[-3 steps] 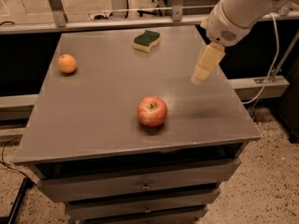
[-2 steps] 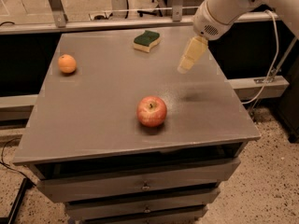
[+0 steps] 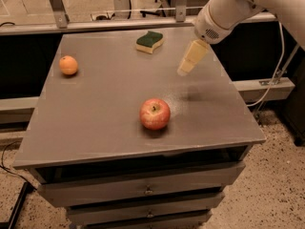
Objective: Move sponge near orange
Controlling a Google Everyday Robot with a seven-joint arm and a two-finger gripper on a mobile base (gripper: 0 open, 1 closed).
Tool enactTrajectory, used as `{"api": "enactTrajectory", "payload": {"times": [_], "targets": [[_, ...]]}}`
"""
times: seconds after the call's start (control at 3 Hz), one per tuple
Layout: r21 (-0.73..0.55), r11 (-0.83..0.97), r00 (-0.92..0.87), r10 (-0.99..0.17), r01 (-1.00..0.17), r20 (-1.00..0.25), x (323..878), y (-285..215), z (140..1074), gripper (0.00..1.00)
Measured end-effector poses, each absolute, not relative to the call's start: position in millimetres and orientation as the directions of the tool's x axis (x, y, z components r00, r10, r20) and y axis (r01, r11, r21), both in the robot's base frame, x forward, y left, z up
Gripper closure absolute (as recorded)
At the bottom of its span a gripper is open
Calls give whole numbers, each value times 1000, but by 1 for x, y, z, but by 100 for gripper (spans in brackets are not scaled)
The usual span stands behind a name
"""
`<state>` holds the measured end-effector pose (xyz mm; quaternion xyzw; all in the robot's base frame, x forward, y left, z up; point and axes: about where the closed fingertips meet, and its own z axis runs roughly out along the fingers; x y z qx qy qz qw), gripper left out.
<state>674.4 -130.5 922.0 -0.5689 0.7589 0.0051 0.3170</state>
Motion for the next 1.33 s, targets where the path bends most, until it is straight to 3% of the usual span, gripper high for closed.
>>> {"api": "enactTrajectory", "payload": {"times": [0.67,1.33], "targets": [[-349,431,-124,-758,-832,-640,744,-90,900,0],[-308,582,-255,-689,-753,-679,807,-76,862,0]]}}
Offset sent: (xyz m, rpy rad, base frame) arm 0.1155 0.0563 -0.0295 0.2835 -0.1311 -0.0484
